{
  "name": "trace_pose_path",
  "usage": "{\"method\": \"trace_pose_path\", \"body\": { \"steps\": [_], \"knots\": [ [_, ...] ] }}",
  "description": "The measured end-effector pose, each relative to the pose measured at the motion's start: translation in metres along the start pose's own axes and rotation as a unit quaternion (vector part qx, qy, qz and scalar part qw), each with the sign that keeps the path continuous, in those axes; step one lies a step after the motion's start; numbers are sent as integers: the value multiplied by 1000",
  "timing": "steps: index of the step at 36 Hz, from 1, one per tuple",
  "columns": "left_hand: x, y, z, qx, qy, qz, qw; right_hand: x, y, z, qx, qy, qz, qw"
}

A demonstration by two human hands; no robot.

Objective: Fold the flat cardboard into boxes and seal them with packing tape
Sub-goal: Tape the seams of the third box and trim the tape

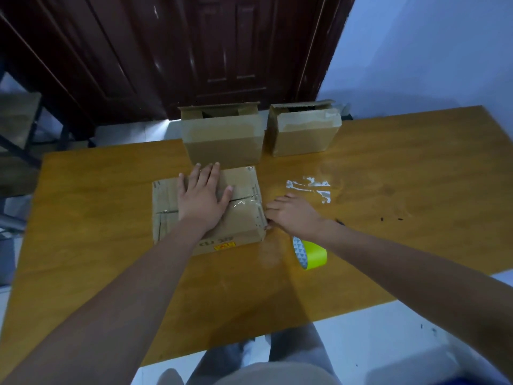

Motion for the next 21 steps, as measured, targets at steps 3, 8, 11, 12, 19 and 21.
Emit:
{"method": "trace_pose_path", "body": {
  "steps": [3,8,11,12,19,21],
  "knots": [
    [0,-1,0,0,1,-2,1000,0,0,1,-5,-9,2,1000],
    [0,0,-1,3,4,-4,1000,5,-1,-3,26,8,4,1000],
    [0,-1,0,1,4,-4,1000,8,-1,-7,56,11,-6,998],
    [0,-1,0,0,4,-3,1000,8,0,-9,60,16,-14,998],
    [0,0,-1,-5,0,-2,1000,1,3,-5,69,3,2,998],
    [0,0,-1,-4,0,0,1000,-9,7,2,69,-24,16,997]
  ]
}}
Point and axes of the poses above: each hand's wrist, its own x-axis away from the middle knuckle, its own z-axis out of the back of the hand, y = z × x, the point moved 7 cm from there along -x, towards the middle knuckle, and after that the axes turned 10 degrees about x, right-handed, at the moved point
